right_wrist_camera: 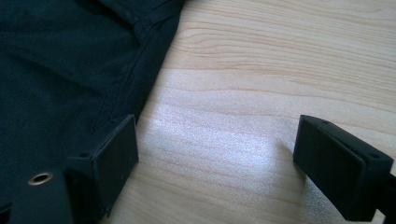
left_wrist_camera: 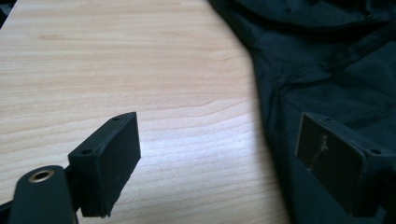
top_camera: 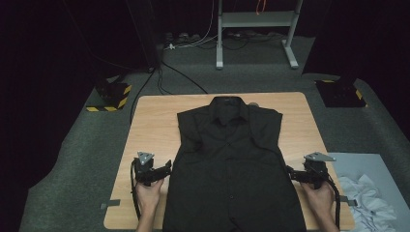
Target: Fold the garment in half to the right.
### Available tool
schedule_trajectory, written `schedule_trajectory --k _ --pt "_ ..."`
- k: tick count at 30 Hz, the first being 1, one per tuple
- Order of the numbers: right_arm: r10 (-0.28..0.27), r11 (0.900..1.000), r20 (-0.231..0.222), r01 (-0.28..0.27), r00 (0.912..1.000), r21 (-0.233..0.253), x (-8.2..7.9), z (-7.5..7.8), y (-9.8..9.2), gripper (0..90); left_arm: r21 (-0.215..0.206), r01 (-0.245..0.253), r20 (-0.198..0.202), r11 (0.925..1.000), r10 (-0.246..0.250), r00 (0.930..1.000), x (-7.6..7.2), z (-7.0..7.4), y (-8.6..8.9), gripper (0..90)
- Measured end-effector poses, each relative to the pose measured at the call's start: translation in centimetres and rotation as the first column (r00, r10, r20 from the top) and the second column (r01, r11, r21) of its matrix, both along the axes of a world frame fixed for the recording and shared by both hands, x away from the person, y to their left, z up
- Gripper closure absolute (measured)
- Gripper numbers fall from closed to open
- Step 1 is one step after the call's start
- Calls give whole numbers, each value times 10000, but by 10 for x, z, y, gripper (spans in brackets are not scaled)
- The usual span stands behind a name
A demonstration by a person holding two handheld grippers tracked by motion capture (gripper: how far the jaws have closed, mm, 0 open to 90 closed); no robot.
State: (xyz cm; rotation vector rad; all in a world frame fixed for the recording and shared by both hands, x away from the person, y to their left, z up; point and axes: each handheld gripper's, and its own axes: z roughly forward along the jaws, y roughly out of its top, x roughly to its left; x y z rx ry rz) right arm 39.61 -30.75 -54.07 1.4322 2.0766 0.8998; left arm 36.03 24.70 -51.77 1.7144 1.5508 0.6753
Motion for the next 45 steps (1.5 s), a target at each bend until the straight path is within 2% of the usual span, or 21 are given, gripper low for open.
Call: schedule_trajectory --k 2,9,15,18,19,23,27,34,37,39,40,41,43,45 --pt "2 10000 0 -2 10000 0 0 0 0 135 215 -86 -125 9997 89 9999 2 -3 1 144" --pt "0 10000 -1 0 10000 10 0 0 0 135 340 -369 -450 9987 384 9983 6 -13 5 145" --pt "7 10000 -2 -7 10000 11 0 0 0 135 653 -442 -882 9969 499 9949 7 -22 7 142" --pt "9 10000 -3 -9 10000 15 0 0 0 135 735 -470 -818 9962 530 9952 7 -26 6 144" --pt "10 10000 -9 -10 10000 20 0 0 0 135 904 -487 -805 9947 561 9952 7 -26 6 147" --pt "22 10000 -9 -22 10000 23 0 0 0 133 894 -466 -816 9949 540 9952 7 -26 6 145" --pt "41 10000 -3 -41 10000 8 1 0 0 132 907 -688 -811 9935 763 9938 7 -26 5 142" --pt "67 10000 -25 -67 10000 16 2 0 0 116 903 -580 -915 9942 662 9936 8 -26 4 96" --pt "-146 9999 -98 146 9998 21 4 0 -2 92 942 -543 -1276 9941 661 9896 11 -24 0 65" --pt "-198 9998 -219 197 9996 -24 5 1 -2 101 590 -479 -1504 9971 563 9870 13 -21 -1 68" --pt "-211 9998 -327 209 9992 -69 6 2 -1 104 193 -371 -1527 9991 396 9875 13 -19 0 65" --pt "-163 9998 -514 159 9985 -82 7 4 0 107 63 -364 -1475 9993 369 9884 14 -18 -1 65" --pt "-77 10000 -519 77 9986 -16 8 8 2 113 -50 -319 -1146 9995 311 9929 13 -12 -3 71" --pt "7 10000 -217 -7 9998 -10 8 15 7 119 -250 -149 -843 9996 127 9964 14 -6 -7 80"
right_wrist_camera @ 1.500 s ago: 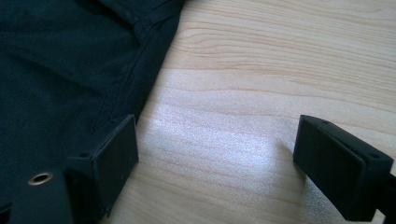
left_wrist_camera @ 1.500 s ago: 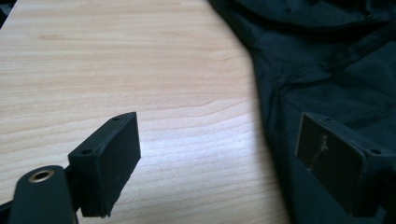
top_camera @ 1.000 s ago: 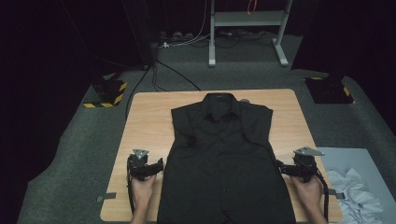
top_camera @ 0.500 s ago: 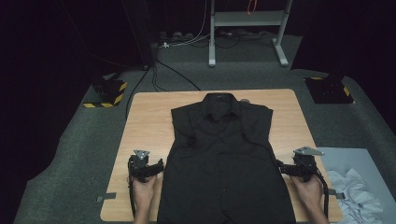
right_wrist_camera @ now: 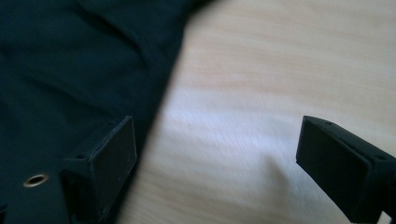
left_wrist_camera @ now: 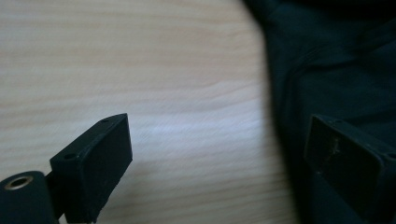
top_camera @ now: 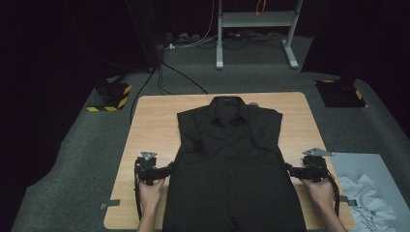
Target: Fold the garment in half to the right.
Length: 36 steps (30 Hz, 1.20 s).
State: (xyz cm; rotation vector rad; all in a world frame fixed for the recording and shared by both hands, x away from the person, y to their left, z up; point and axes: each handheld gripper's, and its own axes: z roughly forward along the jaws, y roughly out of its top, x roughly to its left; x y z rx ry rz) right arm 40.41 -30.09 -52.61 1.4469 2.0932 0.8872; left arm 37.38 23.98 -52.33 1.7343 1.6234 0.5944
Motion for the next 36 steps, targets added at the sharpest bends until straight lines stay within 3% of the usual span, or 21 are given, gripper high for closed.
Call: schedule_trajectory --k 2,9,12,21,26,33,36 --pt "202 9993 137 -206 9997 322 1 5 5 121 17 196 168 9998 -196 9997 1 5 -6 86" --pt "782 9960 225 -791 9967 408 5 8 33 127 371 1027 422 9940 -1042 9937 12 15 -35 96" --pt "1087 9930 377 -1103 9934 422 6 9 45 131 480 1410 468 9888 -1432 9886 17 13 -48 105" --pt "1778 9839 269 -1782 9837 150 7 3 77 130 969 2245 168 9696 -2271 9737 28 5 -80 109" --pt "1885 9821 38 -1885 9821 -34 7 -4 85 130 1011 2415 -35 9651 -2424 9702 30 -2 -86 109" --pt "2065 9783 -127 -2067 9784 -116 5 -12 84 128 1024 2358 -350 9664 -2334 9718 26 -16 -86 112" --pt "2107 9776 132 -2107 9775 -8 1 -15 81 128 1167 2226 -45 9679 -2236 9747 21 -19 -88 113"
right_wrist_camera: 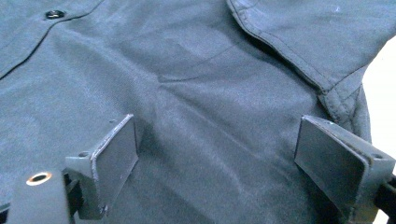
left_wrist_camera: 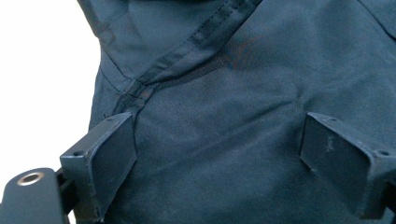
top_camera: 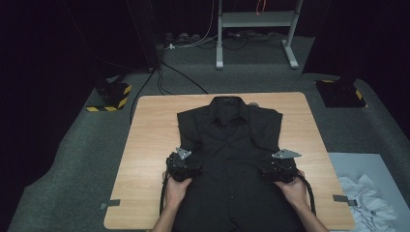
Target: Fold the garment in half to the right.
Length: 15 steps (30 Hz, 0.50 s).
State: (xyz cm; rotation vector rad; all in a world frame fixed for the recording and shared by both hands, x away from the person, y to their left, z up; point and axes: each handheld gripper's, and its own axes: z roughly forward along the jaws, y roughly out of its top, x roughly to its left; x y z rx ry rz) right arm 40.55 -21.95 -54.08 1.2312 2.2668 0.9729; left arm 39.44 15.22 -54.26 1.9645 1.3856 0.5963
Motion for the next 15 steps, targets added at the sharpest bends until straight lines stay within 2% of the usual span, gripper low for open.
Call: schedule_trajectory --k 7,10,12,15 --pt "116 9999 41 -116 9999 9 -14 0 -7 129 -19 43 -18 10000 -43 10000 -14 0 -4 116" --pt "280 9996 11 -280 9996 9 -20 0 -11 130 -55 258 -71 9997 -259 9996 -21 1 -7 115" --pt "366 9993 -79 -367 9993 -71 -20 1 -12 156 -121 381 -137 9992 -383 9992 -20 2 -8 120" --pt "323 9995 46 -322 9995 -72 -15 6 -11 160 -45 349 121 9994 -348 9993 -13 7 -10 121"
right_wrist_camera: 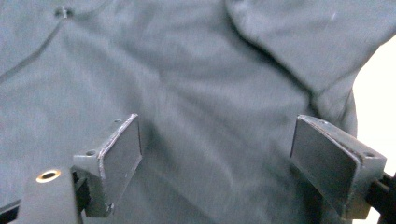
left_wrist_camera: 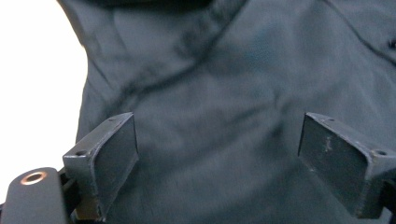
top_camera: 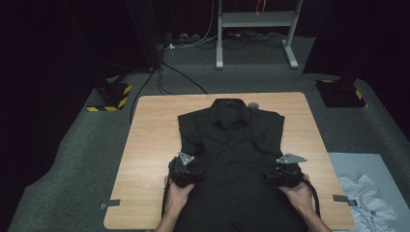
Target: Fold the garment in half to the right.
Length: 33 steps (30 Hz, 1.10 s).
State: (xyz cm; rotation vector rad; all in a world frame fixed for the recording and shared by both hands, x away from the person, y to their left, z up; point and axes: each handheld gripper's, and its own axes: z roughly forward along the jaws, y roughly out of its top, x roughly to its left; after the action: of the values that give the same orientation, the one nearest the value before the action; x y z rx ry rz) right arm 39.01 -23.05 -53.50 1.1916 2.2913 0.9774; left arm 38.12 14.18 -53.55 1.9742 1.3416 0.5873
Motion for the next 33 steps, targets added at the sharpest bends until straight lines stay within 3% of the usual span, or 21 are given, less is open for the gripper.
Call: schedule_trajectory --k 2,5,8,9,13,20,23,25,27,30,33 --pt "-79 9995 -27 79 10000 310 6 4 3 159 38 -22 79 10000 22 10000 6 2 -2 122" --pt "-232 9990 -80 235 9997 391 15 4 8 155 165 -161 29 9997 161 9999 15 -2 -3 118" --pt "-323 9992 -243 328 9992 212 20 -3 12 145 113 -95 -177 9999 97 9998 16 -7 -3 107" --pt "-324 9994 -113 325 9994 87 20 -5 12 152 40 -126 -126 9999 126 9998 16 -7 -2 104" --pt "-387 9992 30 387 9992 98 16 -6 12 154 59 -122 -138 9999 122 9998 13 -7 -1 106" --pt "-184 9998 25 184 9998 118 -1 -6 7 154 60 50 -117 10000 -49 9999 -8 -7 -5 116" --pt "-6 9999 13 6 10000 111 -7 -6 5 155 -147 67 -173 9999 -69 9998 -10 -6 -3 114" --pt "96 9999 -127 -96 9999 59 -8 -4 3 166 -369 -97 -137 9993 92 9999 -9 -4 1 114" --pt "91 9995 -226 -84 9997 304 -5 0 0 166 -577 -241 7 9980 241 9997 -8 0 5 117" --pt "-191 9974 149 181 9997 695 0 12 -8 174 -776 -537 280 9955 560 9980 -4 9 12 125" --pt "-541 9941 269 513 9982 956 9 21 -14 179 -730 -879 310 9935 904 9954 4 17 21 128"
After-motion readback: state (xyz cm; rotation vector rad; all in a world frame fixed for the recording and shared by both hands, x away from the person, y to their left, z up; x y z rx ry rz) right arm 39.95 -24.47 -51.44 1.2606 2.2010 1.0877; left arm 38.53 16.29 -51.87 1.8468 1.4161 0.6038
